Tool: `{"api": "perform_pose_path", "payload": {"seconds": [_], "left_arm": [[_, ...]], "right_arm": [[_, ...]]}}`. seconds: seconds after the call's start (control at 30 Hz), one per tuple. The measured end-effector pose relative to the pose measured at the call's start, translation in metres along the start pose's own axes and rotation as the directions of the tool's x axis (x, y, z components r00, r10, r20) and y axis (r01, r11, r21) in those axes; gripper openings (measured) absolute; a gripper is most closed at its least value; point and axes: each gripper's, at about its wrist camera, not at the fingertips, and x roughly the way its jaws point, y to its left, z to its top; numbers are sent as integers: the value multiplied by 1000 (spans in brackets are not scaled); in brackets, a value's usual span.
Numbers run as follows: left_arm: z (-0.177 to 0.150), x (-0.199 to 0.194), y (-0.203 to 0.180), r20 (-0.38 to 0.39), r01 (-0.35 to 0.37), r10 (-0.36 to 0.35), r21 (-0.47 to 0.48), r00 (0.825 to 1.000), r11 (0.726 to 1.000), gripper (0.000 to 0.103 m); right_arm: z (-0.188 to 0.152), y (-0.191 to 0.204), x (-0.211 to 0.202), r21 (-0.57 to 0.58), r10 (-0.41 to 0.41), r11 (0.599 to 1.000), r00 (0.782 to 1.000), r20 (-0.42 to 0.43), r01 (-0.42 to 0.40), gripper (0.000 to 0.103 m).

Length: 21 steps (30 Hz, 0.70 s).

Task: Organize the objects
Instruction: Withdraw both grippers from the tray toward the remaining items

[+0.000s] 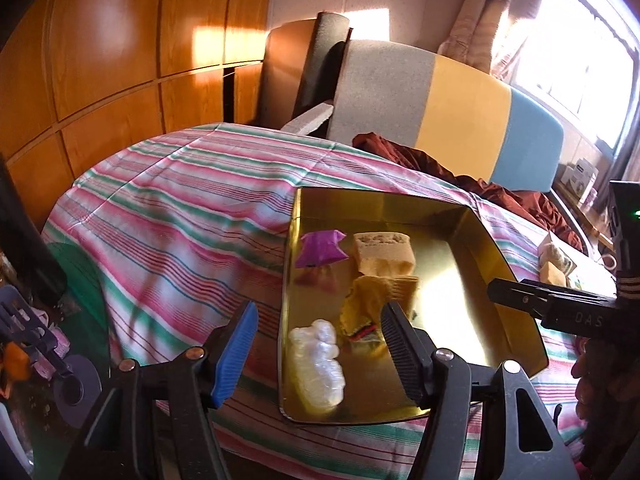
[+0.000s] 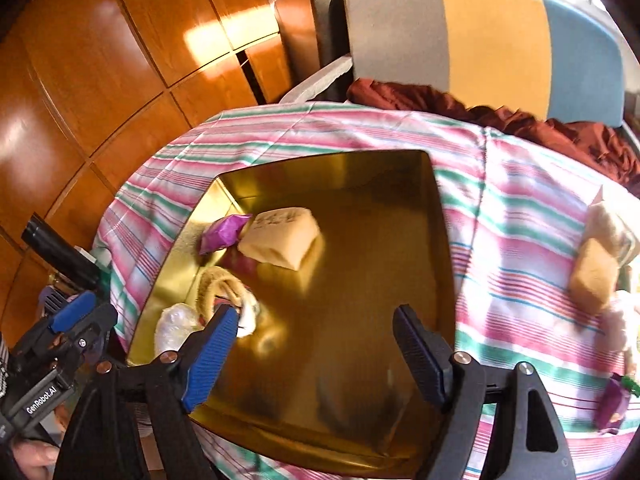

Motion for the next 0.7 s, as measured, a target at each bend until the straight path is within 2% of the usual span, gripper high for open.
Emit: {"api": "perform_pose_path", "payload": {"seconds": [0.27, 0.57, 0.67, 0.7], "left_arm": [[0, -5, -33, 0, 36, -36, 75, 999, 996, 68], [1, -5, -71, -16, 93, -92, 163, 996, 982, 70], [1, -4, -86, -35, 130, -126, 189, 991, 973, 81], [1, -3, -92, -40, 141, -136, 197, 990, 970, 82]], "right_arm": [[-7, -23, -38, -33, -130, 990, 987, 92, 134, 85], [-16, -82, -65, 41, -251, 968, 962, 107, 248, 86], [-19, -110, -75, 63, -306, 951, 947, 98, 301, 88], [-19, -120, -78, 74, -325, 945, 941, 96, 319, 88]]}}
